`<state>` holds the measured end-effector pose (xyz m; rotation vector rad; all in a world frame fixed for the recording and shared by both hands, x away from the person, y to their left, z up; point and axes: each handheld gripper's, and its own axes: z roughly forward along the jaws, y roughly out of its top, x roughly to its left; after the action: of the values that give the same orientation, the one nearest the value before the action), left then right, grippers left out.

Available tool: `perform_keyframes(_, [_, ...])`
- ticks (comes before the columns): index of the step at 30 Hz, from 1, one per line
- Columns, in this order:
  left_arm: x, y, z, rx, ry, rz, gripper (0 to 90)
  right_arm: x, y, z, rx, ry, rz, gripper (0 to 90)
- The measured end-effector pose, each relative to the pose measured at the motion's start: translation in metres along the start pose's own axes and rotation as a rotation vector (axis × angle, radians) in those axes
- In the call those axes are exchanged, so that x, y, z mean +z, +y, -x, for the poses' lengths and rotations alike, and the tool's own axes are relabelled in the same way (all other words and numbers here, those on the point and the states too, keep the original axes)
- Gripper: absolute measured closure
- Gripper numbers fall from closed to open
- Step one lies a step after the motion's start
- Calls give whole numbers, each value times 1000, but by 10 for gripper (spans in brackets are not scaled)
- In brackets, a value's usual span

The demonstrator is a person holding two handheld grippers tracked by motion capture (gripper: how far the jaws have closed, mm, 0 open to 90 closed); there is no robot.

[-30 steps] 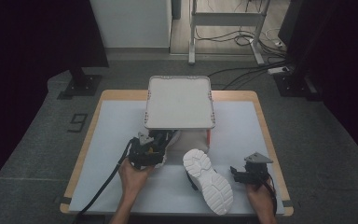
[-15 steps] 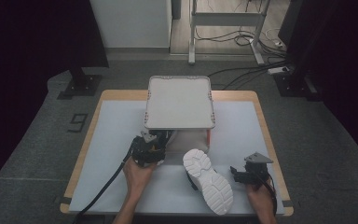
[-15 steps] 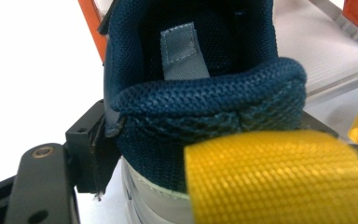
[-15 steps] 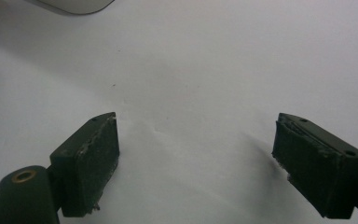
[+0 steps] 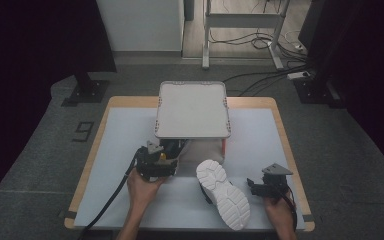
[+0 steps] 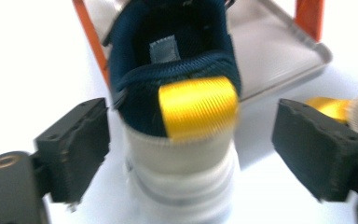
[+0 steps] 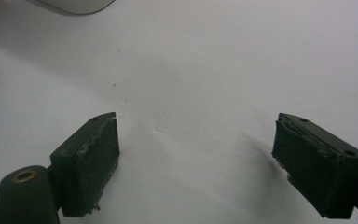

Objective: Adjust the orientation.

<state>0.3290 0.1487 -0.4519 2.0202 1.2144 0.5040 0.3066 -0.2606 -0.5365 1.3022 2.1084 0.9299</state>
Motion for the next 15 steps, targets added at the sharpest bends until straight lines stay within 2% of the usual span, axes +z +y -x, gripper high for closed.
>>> perform_keyframes(3, [-17,-8,-3,14,-11,27,191,0,0,0,2,1,-1,138])
perform_keyframes(5, [-26,-17,-5,21,-24,34,296,0,0,0,1,1,-1,138])
perform_keyframes(7, [-29,-27,-7,24,-58,32,381,0,0,0,2,1,-1,137])
perform_keyframes(8, [-29,-31,-7,29,-76,31,465,0,0,0,2,0,-1,137])
perform_keyframes(10, [-26,-41,-6,41,-91,20,530,0,0,0,2,1,-1,137])
perform_keyframes(11, [-23,-43,-6,49,-92,10,594,0,0,0,2,0,-1,137])
perform_keyframes(15, [-8,-44,-7,54,-90,-29,718,0,0,0,0,-1,0,136])
